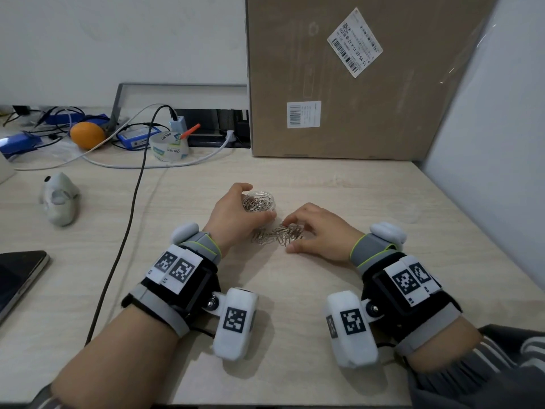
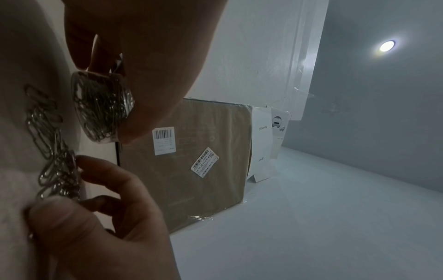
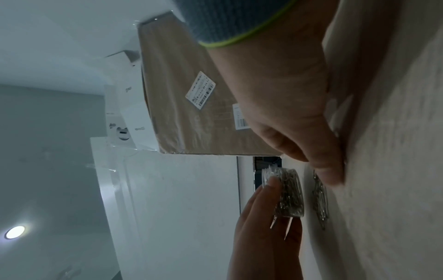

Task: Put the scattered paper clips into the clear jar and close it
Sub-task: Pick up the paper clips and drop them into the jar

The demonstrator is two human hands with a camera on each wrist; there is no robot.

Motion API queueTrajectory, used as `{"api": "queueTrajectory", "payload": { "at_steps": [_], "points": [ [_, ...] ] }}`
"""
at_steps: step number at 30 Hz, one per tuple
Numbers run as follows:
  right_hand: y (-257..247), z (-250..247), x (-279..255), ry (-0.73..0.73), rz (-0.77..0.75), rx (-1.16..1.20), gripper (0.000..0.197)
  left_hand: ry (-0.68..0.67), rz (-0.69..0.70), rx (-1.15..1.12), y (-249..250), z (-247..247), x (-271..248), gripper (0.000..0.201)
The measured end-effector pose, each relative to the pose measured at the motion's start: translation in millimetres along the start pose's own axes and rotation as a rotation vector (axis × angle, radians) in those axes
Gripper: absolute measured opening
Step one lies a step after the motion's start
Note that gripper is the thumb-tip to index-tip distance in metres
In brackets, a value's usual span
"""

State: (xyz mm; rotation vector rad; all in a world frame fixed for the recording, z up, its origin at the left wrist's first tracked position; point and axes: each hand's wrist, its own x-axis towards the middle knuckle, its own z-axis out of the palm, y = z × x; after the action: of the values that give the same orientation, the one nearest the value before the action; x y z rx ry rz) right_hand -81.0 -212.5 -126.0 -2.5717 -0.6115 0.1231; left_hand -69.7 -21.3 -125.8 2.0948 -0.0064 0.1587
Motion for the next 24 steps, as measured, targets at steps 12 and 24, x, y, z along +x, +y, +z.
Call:
{"api": "queueTrajectory", "payload": {
  "at_steps": [12, 24],
  "points": [
    [-3.3, 5.7, 7.5, 0.115, -0.03, -0.054, 0.013, -0.014, 0.015, 0.024, 0.6, 1.0, -1.5, 0.072],
    [-7.9, 3.4, 12.8, 0.065, 0.043, -0.304, 0.017, -0.028, 0.018, 0.019, 3.2, 1.1, -3.7, 0.071]
  ]
}}
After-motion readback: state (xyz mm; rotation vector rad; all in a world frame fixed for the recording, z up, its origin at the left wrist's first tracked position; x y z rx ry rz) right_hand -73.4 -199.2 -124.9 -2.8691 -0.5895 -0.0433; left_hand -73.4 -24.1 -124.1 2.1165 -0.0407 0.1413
